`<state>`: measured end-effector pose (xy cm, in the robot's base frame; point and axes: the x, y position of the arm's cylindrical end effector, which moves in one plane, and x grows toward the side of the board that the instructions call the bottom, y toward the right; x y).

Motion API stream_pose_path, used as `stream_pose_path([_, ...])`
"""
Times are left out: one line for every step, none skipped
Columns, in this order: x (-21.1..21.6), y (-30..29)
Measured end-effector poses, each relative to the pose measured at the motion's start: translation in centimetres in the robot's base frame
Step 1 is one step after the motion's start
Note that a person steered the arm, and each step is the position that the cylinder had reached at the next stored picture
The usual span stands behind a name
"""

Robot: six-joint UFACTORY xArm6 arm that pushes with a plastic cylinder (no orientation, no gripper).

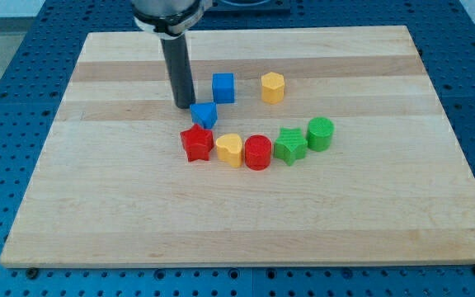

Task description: Move the blue blocks in different directions

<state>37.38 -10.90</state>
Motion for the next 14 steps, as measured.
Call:
stream_pose_path([0.5, -1.0])
stream_pose_path([2.0, -1.0])
stream_pose_path([2.0, -0.8])
stream_pose_path([2.0, -0.7])
stream_pose_path([2.1, -0.2])
stream_pose_path([2.4, 2.3])
stream_pose_path([2.4, 3.4])
stream_pose_path([2.4, 5.5])
stream_pose_path([2.2, 5.6])
stream_pose_path([-2.2, 6.1])
stream_pose_path([-7.0, 8.8])
stream_pose_path([-7.5, 8.8])
stream_pose_path([-7.3, 8.3])
stream_pose_path([-5.0, 5.1])
